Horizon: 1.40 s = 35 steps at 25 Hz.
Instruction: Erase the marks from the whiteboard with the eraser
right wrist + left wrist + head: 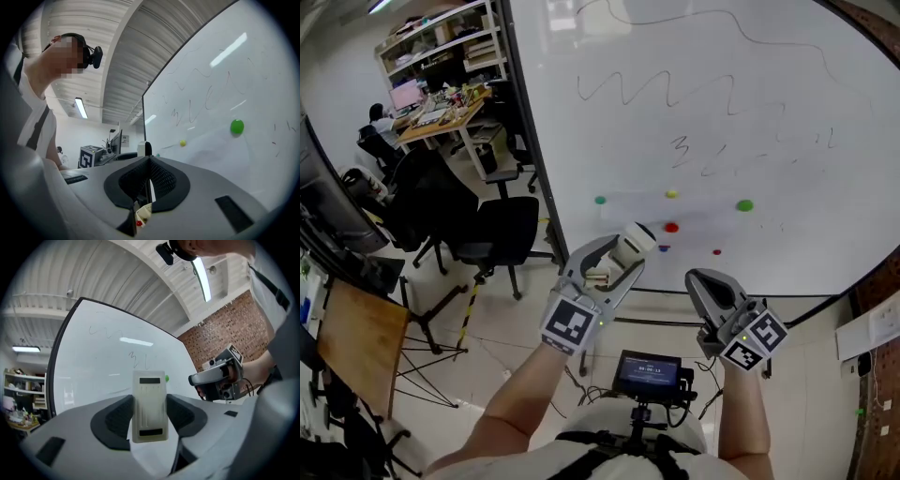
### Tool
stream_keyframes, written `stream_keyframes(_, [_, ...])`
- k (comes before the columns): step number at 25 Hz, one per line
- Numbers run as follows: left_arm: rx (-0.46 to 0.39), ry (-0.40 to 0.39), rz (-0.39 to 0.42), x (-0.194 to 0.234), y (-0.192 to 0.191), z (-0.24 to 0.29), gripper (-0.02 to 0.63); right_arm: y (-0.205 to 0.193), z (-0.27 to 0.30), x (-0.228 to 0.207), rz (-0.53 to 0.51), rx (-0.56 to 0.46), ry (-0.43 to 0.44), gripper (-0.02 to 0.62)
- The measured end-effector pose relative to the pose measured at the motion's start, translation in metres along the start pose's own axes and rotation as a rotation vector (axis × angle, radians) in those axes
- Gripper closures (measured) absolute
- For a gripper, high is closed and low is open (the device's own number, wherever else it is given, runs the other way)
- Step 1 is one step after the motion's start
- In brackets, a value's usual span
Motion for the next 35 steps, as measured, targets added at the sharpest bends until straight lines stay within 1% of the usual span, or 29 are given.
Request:
stream_keyframes(4, [-0.025,-0.075,-0.15,-0.009,-0.026,-0.023,0.36,-0.035,-0.014,0.011,0.066,0.043,-0.048,0.594])
stream_keyframes(5, [-0.014,-0.09,-0.188,-0.012,-0.034,-0.028,0.36,-0.043,-0.018,0.014,0.082,0.053,-0.059,0.594])
stream_keyframes(7, [0.033,-0.105,-0.245,-0.019,-0.052,-0.037,0.36,-0.056,-0.027,0.02,0.112,0.067,-0.08,0.594])
stream_keyframes(9, [0.076,-0.122,-0.277,-0.029,-0.072,-0.043,0.36,-0.066,-0.037,0.024,0.135,0.08,-0.099,0.594])
stream_keyframes(13, [0.129,-0.175,-0.324,-0.05,-0.1,-0.046,0.36,-0.078,-0.052,0.025,0.155,0.091,-0.133,0.594])
stream_keyframes(15, [0.151,-0.189,-0.347,-0.058,-0.107,-0.046,0.36,-0.08,-0.059,0.023,0.16,0.084,-0.145,0.594])
stream_keyframes(18, [0.16,-0.181,-0.356,-0.067,-0.108,-0.043,0.36,-0.081,-0.069,0.015,0.17,0.076,-0.144,0.594])
stream_keyframes(20, [0.16,-0.168,-0.35,-0.071,-0.104,-0.039,0.36,-0.079,-0.075,0.006,0.171,0.07,-0.139,0.594])
stream_keyframes(23, [0.156,-0.127,-0.331,-0.075,-0.093,-0.026,0.36,-0.066,-0.08,-0.008,0.155,0.053,-0.109,0.594])
stream_keyframes(26, [0.114,-0.087,-0.304,-0.079,-0.071,-0.007,0.36,-0.042,-0.088,-0.021,0.118,0.032,-0.072,0.594])
stream_keyframes(28, [0.07,-0.055,-0.265,-0.08,-0.05,0.009,0.36,-0.026,-0.096,-0.029,0.09,0.017,-0.047,0.594])
stream_keyframes(30, [0.025,-0.015,-0.2,-0.079,-0.028,0.023,0.36,-0.012,-0.104,-0.036,0.068,0.007,-0.02,0.594])
stream_keyframes(35, [-0.094,0.115,0.043,-0.057,0.047,0.052,0.36,0.018,-0.114,-0.051,0.015,-0.022,0.052,0.594])
Point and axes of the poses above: the fingertips, and each gripper's own axes: z forward along the fingers, x to its left, y out of its top, the point moved 7 cm from there along -z, backward along the fingers, and after that the axes turned 14 degrees about y, right-handed, at the moved point
